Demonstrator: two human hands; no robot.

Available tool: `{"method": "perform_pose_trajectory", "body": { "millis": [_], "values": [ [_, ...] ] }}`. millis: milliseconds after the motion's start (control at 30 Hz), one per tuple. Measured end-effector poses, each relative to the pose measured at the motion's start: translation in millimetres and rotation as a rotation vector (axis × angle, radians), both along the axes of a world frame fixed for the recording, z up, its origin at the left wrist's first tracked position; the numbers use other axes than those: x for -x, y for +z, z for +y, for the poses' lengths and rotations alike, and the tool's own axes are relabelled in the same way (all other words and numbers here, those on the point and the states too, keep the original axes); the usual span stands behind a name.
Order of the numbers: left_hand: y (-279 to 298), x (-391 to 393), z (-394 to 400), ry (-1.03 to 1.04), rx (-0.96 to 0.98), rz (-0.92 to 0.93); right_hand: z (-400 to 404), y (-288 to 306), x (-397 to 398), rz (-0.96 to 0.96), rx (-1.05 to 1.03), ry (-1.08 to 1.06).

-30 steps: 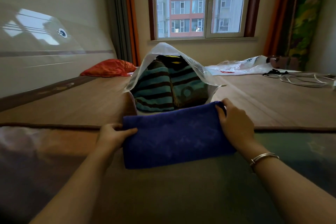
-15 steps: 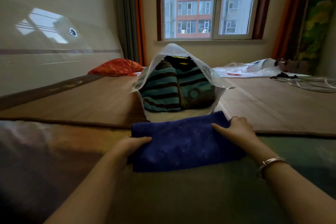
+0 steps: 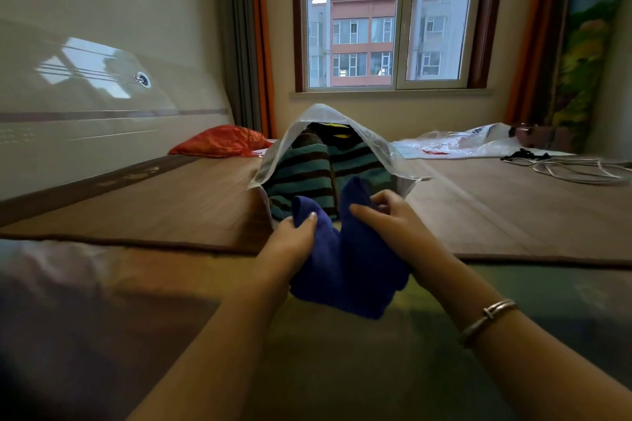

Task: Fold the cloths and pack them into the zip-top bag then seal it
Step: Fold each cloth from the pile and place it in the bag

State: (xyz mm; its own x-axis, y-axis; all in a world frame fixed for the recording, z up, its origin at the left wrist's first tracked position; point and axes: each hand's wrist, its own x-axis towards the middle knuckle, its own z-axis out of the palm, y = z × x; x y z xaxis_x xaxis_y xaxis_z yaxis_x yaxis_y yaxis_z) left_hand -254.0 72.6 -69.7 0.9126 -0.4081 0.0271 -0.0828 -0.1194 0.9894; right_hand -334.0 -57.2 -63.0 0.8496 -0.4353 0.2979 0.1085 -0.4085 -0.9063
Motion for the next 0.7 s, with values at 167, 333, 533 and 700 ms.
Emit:
{"method": "perform_pose_trajectory", "body": {
  "millis": [167,333,533,700],
  "values": [
    [-5,2,-4,-0.057,0.157,0.234,18,-7,-7,-0.034,-0.071,0.224],
    [-10,-16,5,-0.048,0.35,0.176,-9,-15,-16,-0.159,0.025,-0.041],
    [-14,-39,-9,-0.012,0.289,0.006,-28,-16,-44,0.079,-0.269,0.17],
    [-34,-70,-13,0.08,0.256,-0.127,-59,4,-111,-0.164,-0.091,-0.172]
  ]
}}
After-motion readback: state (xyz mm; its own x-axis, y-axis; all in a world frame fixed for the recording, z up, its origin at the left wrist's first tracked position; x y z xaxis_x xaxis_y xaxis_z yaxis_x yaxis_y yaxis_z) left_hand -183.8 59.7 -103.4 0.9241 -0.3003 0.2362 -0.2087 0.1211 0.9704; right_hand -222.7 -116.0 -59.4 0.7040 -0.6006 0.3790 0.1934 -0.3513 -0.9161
